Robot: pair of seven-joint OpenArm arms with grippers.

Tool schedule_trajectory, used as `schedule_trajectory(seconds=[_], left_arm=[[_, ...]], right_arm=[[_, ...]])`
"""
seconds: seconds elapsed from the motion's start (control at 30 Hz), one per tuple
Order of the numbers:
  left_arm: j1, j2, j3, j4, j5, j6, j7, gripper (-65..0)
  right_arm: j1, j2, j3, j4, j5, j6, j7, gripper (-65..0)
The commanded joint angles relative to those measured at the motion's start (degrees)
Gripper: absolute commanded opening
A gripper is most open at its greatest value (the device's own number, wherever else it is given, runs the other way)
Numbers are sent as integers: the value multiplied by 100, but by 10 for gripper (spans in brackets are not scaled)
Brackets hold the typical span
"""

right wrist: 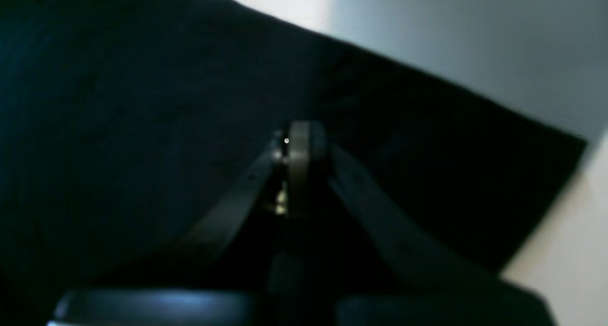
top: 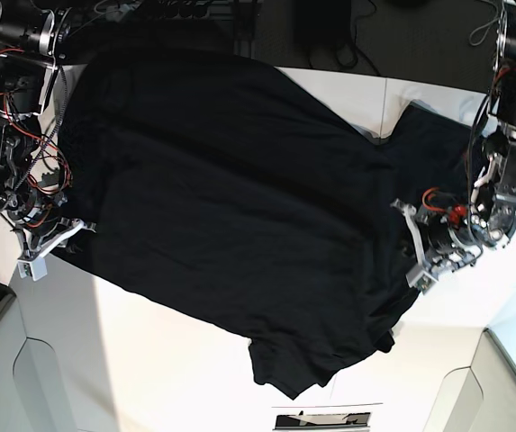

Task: Layout the t-shirt on the table in an organized manner, then fold the t-shirt properly
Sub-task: 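Lift the shirt with both grippers and bring the grippers together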

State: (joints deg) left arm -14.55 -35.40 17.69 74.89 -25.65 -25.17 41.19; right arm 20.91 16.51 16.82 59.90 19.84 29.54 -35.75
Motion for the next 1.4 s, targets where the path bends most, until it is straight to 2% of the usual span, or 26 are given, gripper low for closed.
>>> schedule_trajectory(seconds=[0.0,0.1,0.13,0.2,0.3,0.43,0.67,0.77,0.93,1.03,1.1,1.2,1.27,1.37], left_arm=[[-7,-111,-57,79,96,13,-129,-523],[315,-107,-57,79,660,79,-726,-645],[402,-94,-57,79,863,173,-962,-650],[490,-22,-57,63,1204,398,-1141,-650],[439,118,-57,-162,1440,420,-1141,-650],[20,387,-57,-977,1552,413,-1220,-650],[-1102,1097,-57,-2546,1722,136,-1443,-650],[-1519,1484,-55,-3029,1720,136,-1443,-650],[-1829,2081,-55,-3342,1720,133,-1425,-650],[-1827,2391,2,-3362,1720,-299,-1377,-650],[-1836,2492,90,-3362,1711,-264,-1388,-650],[-1956,2500,133,-3359,1711,-28,-1342,-650],[-2092,2402,131,-3281,1648,55,-1110,-650],[-2179,2085,131,-2682,1058,48,-682,-650]], right_arm=[[142,79,-42,39,15,28,109,-650],[111,83,-168,-7,-83,28,11,-650],[109,83,-203,-7,-79,28,-63,-650],[74,85,-249,13,-46,31,-284,-650],[-118,131,-267,157,304,31,-616,-650],[-614,225,-264,673,732,116,-835,-650],[-1965,393,-264,2251,1279,114,-1025,-650],[-2363,330,-264,2771,1617,114,-1128,-650],[-2745,103,-365,3331,1663,131,-1239,-650],[-2914,7,-549,3539,1659,131,-1220,-650],[-2935,-50,-608,3630,1637,129,-1228,-650],[-2916,-46,-566,3856,1617,127,-1108,-650],[-2861,-46,-501,4061,1537,114,-997,-650],[-2638,-52,-481,4140,1443,66,-894,-650]])
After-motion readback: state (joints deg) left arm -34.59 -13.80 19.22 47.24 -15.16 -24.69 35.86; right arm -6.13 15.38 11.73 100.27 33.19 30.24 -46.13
